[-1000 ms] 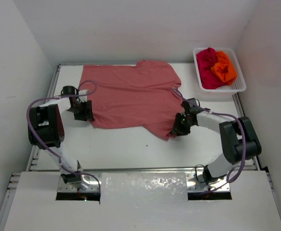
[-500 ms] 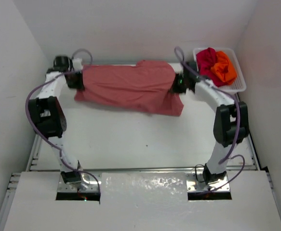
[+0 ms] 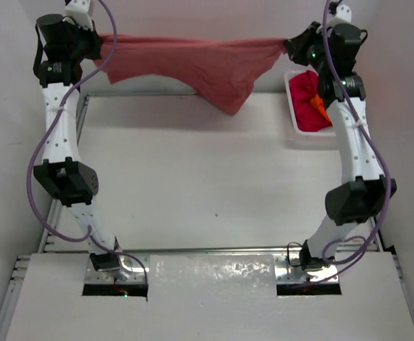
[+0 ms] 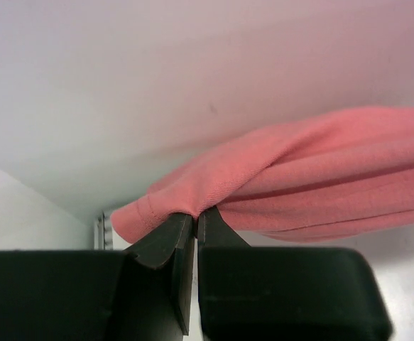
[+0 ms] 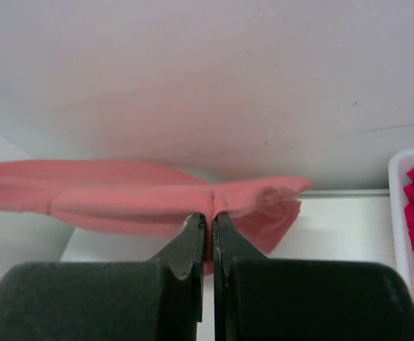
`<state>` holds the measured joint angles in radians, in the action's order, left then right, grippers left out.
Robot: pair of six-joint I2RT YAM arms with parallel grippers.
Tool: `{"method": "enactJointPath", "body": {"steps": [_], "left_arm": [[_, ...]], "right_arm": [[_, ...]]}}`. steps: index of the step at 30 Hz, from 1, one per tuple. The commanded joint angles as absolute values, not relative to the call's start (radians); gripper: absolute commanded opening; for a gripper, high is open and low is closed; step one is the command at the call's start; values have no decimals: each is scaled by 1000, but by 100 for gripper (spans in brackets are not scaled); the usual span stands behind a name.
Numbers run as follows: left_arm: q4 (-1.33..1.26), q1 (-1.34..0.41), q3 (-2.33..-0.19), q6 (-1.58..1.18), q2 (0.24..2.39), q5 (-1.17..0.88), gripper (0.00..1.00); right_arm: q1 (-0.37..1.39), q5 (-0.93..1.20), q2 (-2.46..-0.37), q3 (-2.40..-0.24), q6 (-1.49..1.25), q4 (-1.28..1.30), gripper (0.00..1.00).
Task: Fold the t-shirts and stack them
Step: Flatten out the tshirt
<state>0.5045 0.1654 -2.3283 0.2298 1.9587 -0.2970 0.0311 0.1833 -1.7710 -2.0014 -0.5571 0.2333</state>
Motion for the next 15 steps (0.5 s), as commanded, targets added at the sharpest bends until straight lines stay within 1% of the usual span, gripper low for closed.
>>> {"method": "enactJointPath", "body": {"steps": [1,2,3,4,5,6,7,8,10,12,13,14,15], "left_arm": [[557,183,-2208,303,1873,-310,0],[599,183,-2165,331,1852,-313,0],[623,181,-2067,354,1830,-311,0],[646,183,-2015,409,1781,-310,0],[685,183,-1961,432,1754,-304,0],[695,186,-1904,446,1726,-275,0],[702,187,-1778,468,1665,-258,0],[707,195,-1661,480,1632,-233,0],[742,204,-1599,486,1579,-219,0],[802,212,-1630,477,1575,-225,0],[858,215,-1737,476,1581,-229,0],[871,225,-1793,474,1580,-232,0],[891,230,-1895,479,1572,-230,0]], "right_arm": [[29,166,-1636,-1762,-496,222,0],[34,169,-1599,-1706,-486,230,0],[38,173,-1562,-1645,-450,239,0],[46,163,-1521,-1531,-425,279,0],[66,140,-1431,-1478,-382,305,0],[75,88,-1383,-1359,-370,327,0],[87,66,-1332,-1295,-361,374,0],[112,31,-1233,-1179,-359,399,0],[144,8,-1148,-1094,-362,457,0],[144,3,-1106,-1141,-356,562,0],[144,8,-1117,-1210,-339,613,0],[144,20,-1159,-1376,-303,673,0],[144,53,-1182,-1460,-289,796,0]]}}
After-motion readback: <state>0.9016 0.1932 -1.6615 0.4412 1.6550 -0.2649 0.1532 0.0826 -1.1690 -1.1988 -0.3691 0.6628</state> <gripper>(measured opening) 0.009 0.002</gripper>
